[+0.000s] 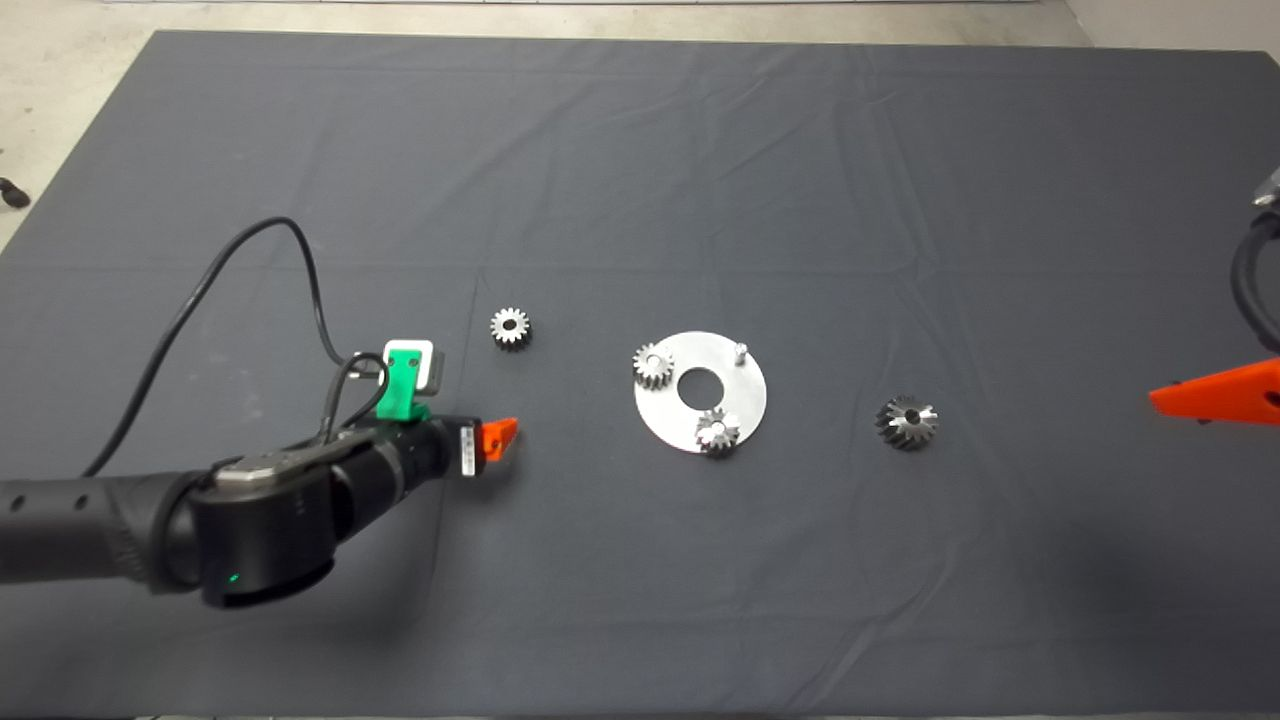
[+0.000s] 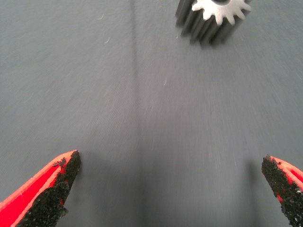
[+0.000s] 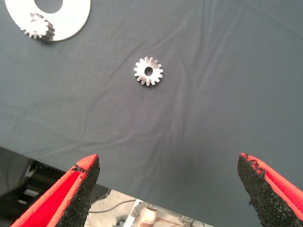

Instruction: Remove an incorrectly installed larger gear and replace it with the correct smaller gear

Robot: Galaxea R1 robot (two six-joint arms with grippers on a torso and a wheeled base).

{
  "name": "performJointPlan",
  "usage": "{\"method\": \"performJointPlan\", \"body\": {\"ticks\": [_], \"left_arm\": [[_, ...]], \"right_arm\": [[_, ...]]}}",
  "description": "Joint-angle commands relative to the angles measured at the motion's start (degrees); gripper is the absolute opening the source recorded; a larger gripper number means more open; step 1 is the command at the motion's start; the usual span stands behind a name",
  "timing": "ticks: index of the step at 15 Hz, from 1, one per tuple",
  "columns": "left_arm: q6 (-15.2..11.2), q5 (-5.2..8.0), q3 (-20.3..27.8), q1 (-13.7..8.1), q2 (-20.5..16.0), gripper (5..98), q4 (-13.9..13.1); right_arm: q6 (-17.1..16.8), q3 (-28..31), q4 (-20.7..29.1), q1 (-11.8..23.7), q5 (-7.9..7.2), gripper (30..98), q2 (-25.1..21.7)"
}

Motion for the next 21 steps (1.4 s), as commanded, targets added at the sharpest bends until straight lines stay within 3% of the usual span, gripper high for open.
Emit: {"method": "performJointPlan", "body": {"ticks": [1,4,9,12,16,19,21], "left_arm": [[0.27,-4.08,-2.62,-0.48,0.67,98.4,2.01],[0.36,-4.09,-2.7,-1.46,1.54,98.4,5.61],[0.8,-4.08,-2.46,-7.09,1.54,98.4,5.79],[3.4,-3.99,-4.53,-7.27,2.95,98.4,5.79],[3.88,-3.99,-6.74,-6.83,4.35,98.4,6.24],[3.96,-3.73,-7.92,-5.88,5.88,98.4,11.41],[4.4,-3.71,-9.28,-4.9,7.06,98.4,11.5]], "right_arm": [[0.58,-0.18,1.75,1.13,-1.32,77.3,1.54],[0.58,-0.44,1.75,1.13,-1.5,77.3,3.81],[0.67,-0.62,1.75,1.13,-1.67,77.3,5.15],[0.58,-0.62,1.75,1.13,-1.76,77.3,5.24],[0.32,-0.62,1.75,1.22,-1.85,77.3,5.15],[0.23,-0.53,1.75,1.22,-1.85,77.3,4.97],[0.23,-0.53,1.75,1.22,-1.85,77.3,4.8]]}}
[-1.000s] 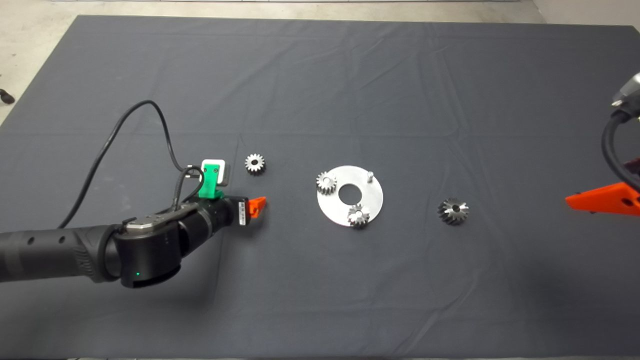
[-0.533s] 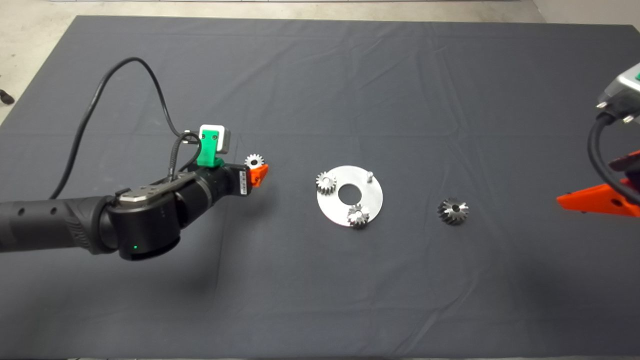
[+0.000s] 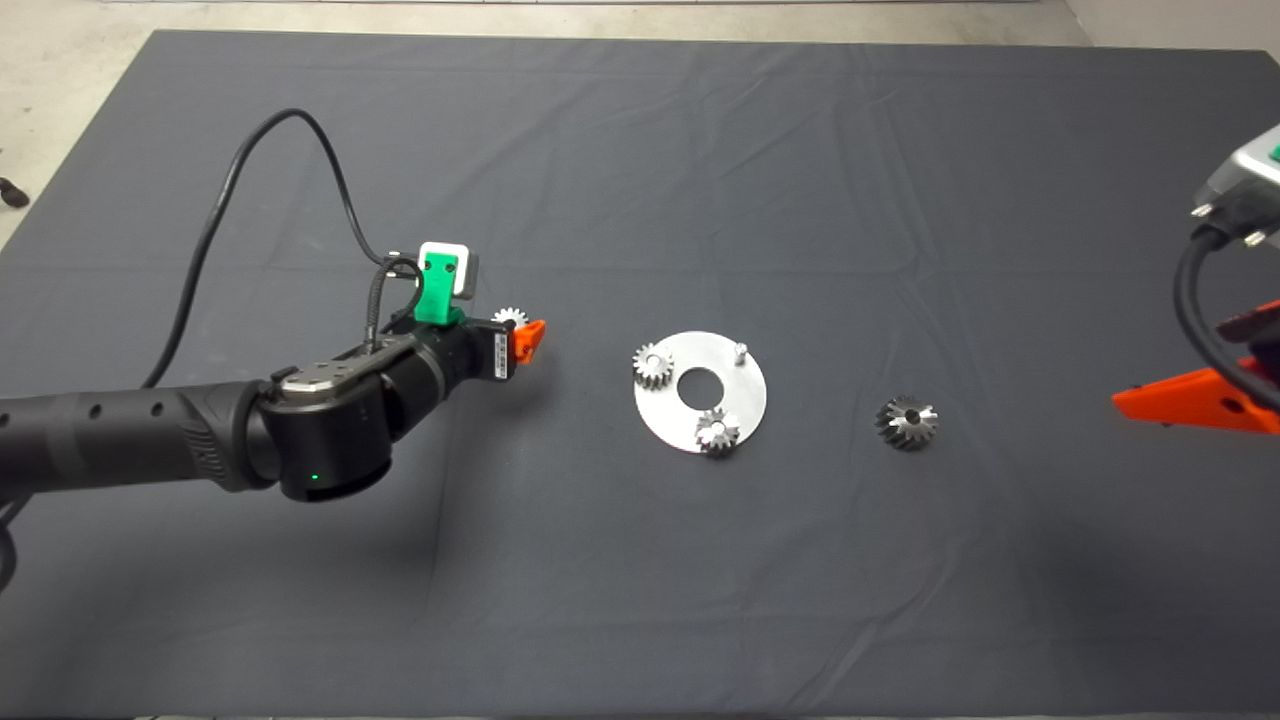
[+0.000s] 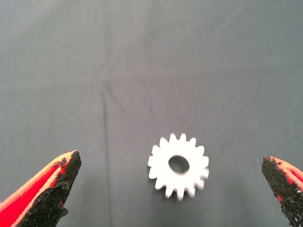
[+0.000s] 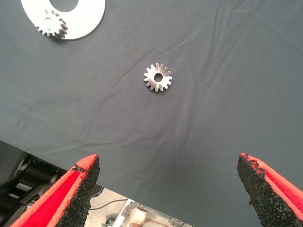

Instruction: Remove an incorrectly installed larger gear and replace it with the correct smaller gear

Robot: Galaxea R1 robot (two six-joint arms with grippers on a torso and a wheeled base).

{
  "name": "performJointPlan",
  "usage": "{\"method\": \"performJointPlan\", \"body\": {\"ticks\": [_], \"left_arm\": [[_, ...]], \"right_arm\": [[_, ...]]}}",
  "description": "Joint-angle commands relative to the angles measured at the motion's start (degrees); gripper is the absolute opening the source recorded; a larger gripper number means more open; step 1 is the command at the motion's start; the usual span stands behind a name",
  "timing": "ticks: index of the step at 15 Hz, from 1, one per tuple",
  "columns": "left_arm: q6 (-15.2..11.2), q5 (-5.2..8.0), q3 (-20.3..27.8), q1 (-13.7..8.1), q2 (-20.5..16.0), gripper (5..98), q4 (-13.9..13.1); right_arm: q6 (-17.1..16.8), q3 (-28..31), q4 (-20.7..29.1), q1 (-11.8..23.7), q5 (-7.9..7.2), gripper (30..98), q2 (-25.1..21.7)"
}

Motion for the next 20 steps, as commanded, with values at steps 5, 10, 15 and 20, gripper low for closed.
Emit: {"method": "performJointPlan", "body": {"ticks": [5,10,15,20], "left_arm": [[1.14,0.23,-3.42,2.39,1.82,98.4,5.01],[1.28,0.06,-6.24,3.62,2.79,98.4,6.99],[1.41,-0.03,-8.34,3.71,4.63,98.3,9.06],[2.11,-0.03,-9.93,4.41,4.9,94.1,9.24]], "right_arm": [[0.09,-0.14,1.72,1.24,-1.87,77.3,-0.14],[0.09,-0.14,1.81,1.24,-1.87,77.3,-0.14],[0.09,-0.14,1.81,1.24,-1.87,77.3,-0.14],[0.09,-0.14,1.81,1.24,-1.87,77.3,-0.23]]}}
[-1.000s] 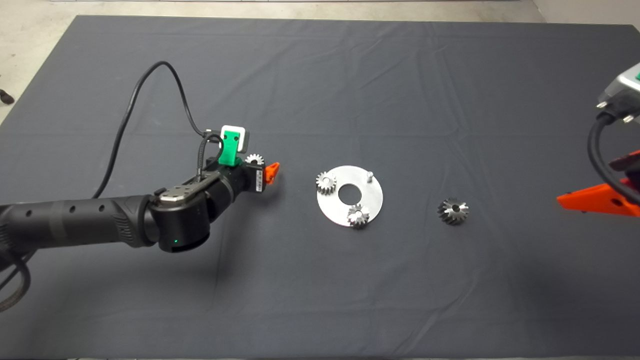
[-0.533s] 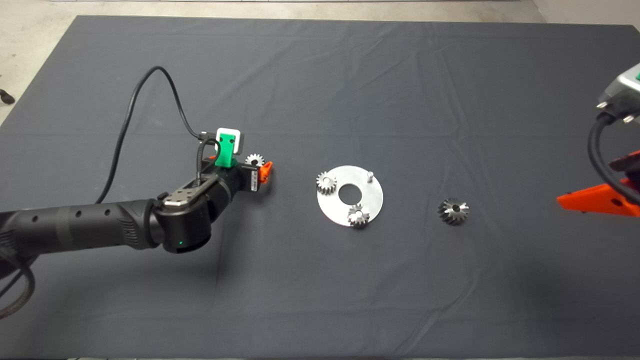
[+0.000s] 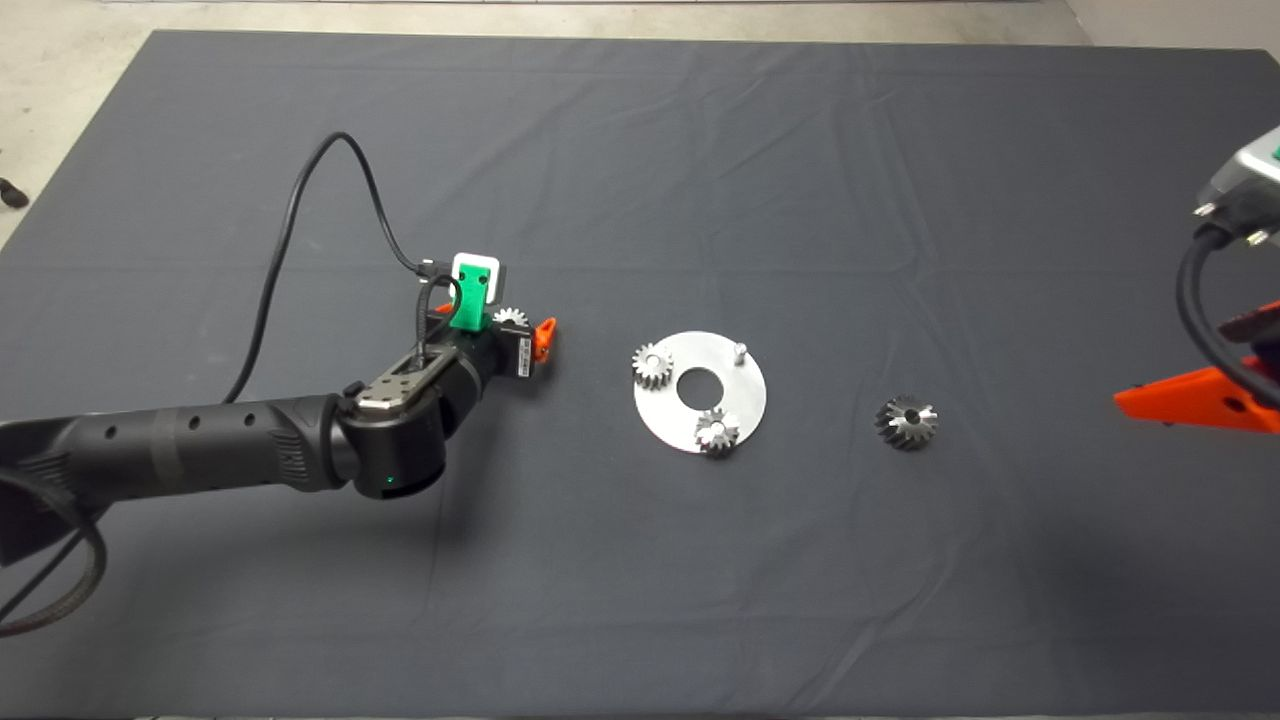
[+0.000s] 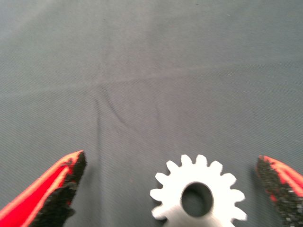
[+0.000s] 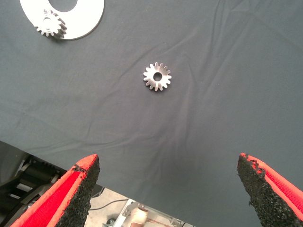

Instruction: Remove an incorrectly installed larger gear and replace it with the correct smaller gear

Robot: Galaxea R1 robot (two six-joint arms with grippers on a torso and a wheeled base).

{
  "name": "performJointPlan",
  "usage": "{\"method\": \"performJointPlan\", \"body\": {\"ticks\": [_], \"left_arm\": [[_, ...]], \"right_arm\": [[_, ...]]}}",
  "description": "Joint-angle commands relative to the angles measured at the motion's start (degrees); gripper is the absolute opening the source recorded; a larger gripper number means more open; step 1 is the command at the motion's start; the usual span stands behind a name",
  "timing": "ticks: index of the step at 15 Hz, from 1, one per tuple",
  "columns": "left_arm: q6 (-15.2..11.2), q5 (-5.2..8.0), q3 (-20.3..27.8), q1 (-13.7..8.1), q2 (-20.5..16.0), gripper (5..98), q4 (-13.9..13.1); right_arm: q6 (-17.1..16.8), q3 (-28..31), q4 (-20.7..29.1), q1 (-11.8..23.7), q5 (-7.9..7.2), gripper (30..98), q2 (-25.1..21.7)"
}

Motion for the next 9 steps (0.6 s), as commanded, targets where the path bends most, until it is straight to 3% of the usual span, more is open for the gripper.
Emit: {"method": "performJointPlan", "body": {"ticks": [1,5,9], "left_arm": [[0.43,0.06,-0.83,0.6,-0.31,90.4,2.15],[0.34,-0.03,0.31,1.0,-2.15,89.6,2.34],[0.34,0.06,0.65,1.0,-2.33,82.7,2.34]], "right_arm": [[0.09,-0.14,1.8,1.24,-1.89,77.3,0.05],[0.09,-0.14,1.8,1.33,-1.89,77.3,0.05],[0.09,-0.14,1.8,1.33,-1.89,77.3,0.03]]}}
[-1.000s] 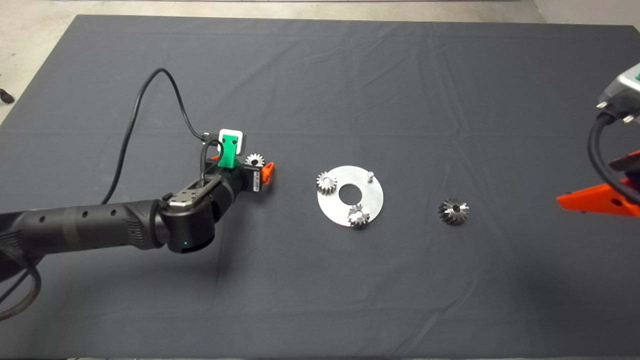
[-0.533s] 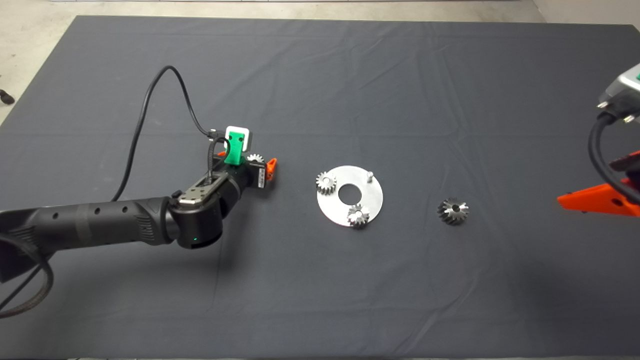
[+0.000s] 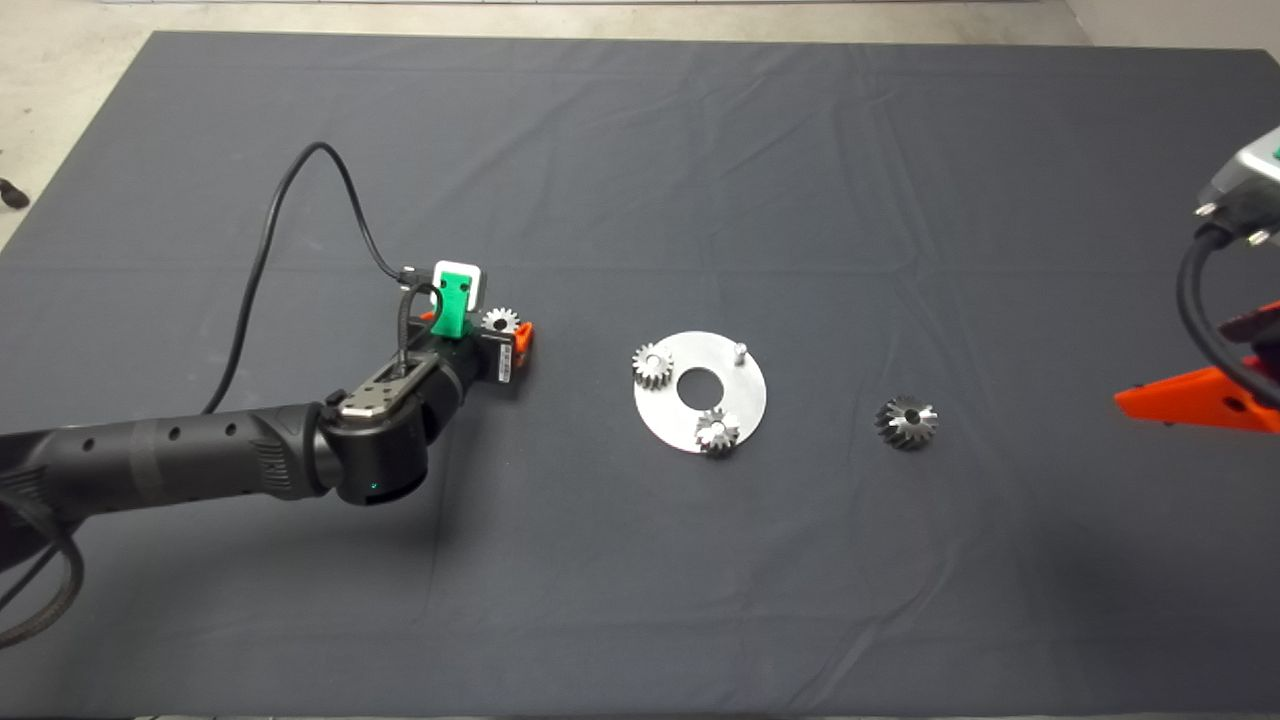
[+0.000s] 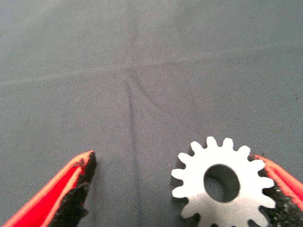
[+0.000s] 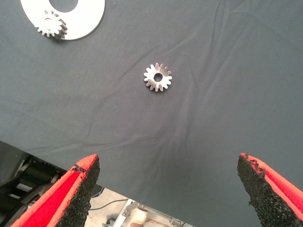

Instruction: Remove an incorrectly installed larger gear and replace it with the correct smaller gear

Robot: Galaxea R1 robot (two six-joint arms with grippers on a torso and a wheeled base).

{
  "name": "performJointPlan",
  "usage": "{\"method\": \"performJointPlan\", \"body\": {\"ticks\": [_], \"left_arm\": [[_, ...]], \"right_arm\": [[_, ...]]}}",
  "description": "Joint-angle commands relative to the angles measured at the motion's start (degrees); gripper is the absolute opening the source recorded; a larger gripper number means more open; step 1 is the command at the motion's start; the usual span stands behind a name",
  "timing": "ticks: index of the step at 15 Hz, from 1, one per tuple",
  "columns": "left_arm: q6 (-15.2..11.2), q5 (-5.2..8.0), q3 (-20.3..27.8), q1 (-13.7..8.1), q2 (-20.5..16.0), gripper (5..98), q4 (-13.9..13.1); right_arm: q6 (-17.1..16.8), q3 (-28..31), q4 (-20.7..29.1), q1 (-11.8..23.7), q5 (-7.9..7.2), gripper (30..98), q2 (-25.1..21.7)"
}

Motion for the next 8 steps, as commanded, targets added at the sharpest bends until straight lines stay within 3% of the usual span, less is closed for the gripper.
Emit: {"method": "performJointPlan", "body": {"ticks": [1,4,8], "left_arm": [[0.21,0.54,0.94,-0.09,-0.16,80.1,1.44],[0.21,0.54,1.99,-0.09,-0.33,80.1,1.44],[1.28,0.63,3.22,-0.09,-0.27,73.3,1.44]], "right_arm": [[0.09,-0.14,1.8,1.31,-1.91,77.3,0.05],[0.09,-0.14,1.8,1.31,-1.91,77.3,0.05],[0.09,-0.14,1.8,1.31,-1.91,77.3,0.05]]}}
